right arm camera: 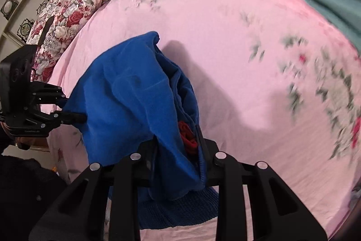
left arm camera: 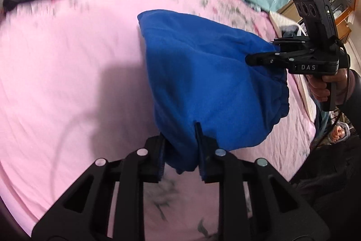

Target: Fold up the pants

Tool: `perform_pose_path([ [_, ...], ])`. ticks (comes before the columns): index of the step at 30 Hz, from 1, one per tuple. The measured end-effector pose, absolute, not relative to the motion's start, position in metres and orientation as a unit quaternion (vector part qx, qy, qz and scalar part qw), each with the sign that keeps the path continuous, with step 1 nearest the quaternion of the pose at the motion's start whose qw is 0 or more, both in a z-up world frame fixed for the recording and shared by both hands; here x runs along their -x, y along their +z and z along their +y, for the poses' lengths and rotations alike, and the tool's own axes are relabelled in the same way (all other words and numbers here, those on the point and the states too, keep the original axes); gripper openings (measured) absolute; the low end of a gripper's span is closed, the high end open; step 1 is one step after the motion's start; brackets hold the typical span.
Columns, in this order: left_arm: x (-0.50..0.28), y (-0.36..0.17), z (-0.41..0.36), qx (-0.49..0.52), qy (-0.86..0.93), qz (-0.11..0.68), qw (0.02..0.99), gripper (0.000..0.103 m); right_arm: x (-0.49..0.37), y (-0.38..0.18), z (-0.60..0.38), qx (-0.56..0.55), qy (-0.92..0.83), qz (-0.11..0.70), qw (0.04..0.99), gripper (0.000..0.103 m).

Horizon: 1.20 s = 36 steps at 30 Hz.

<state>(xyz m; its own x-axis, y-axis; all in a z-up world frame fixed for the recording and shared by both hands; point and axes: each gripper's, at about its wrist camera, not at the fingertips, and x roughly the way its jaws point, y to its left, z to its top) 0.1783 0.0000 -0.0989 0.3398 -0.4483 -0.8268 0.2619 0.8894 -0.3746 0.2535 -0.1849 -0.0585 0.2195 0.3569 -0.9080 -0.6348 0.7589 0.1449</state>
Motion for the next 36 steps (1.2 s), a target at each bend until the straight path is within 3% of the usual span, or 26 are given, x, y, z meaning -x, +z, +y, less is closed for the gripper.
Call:
perform_pose_path([
  [9, -0.293, -0.068, 0.016, 0.075, -0.179, 0.472, 0.86, 0.023, -0.376, -0.031, -0.145, 0.217, 0.286, 0.467, 0.808, 0.028],
  [17, -0.396, -0.114, 0.015, 0.068, -0.135, 0.495, 0.856, 0.023, -0.476, -0.094, -0.123, 0.28, 0.253, 0.471, 0.797, 0.029],
  [19, -0.405, -0.125, 0.012, 0.069, -0.128, 0.498, 0.855, 0.023, -0.483, -0.111, -0.121, 0.298, 0.242, 0.466, 0.798, 0.035],
  [20, -0.406, -0.129, 0.012, 0.071, -0.125, 0.496, 0.856, 0.026, -0.485, -0.118, -0.12, 0.304, 0.232, 0.458, 0.802, 0.039],
  [22, -0.406, -0.134, 0.017, 0.067, -0.11, 0.503, 0.855, 0.041, -0.482, -0.117, -0.125, 0.307, 0.209, 0.435, 0.82, 0.061],
  [23, -0.406, -0.132, 0.019, 0.065, -0.099, 0.506, 0.855, 0.06, -0.479, -0.112, -0.128, 0.307, 0.2, 0.429, 0.826, 0.063],
  [24, -0.401, -0.124, 0.025, 0.067, -0.092, 0.499, 0.859, 0.066, -0.476, -0.104, -0.134, 0.3, 0.193, 0.426, 0.832, 0.065],
  [31, -0.401, -0.055, 0.045, 0.099, -0.098, 0.406, 0.903, 0.072, -0.432, -0.037, -0.177, 0.102, 0.237, 0.39, 0.884, 0.067],
  [34, -0.435, -0.072, 0.012, 0.087, -0.128, 0.434, 0.888, 0.072, -0.43, -0.069, -0.168, 0.059, 0.25, 0.433, 0.864, 0.055],
  [36, -0.451, -0.108, -0.01, 0.032, -0.106, 0.479, 0.871, 0.072, -0.434, -0.116, -0.167, 0.064, 0.211, 0.49, 0.843, 0.055],
])
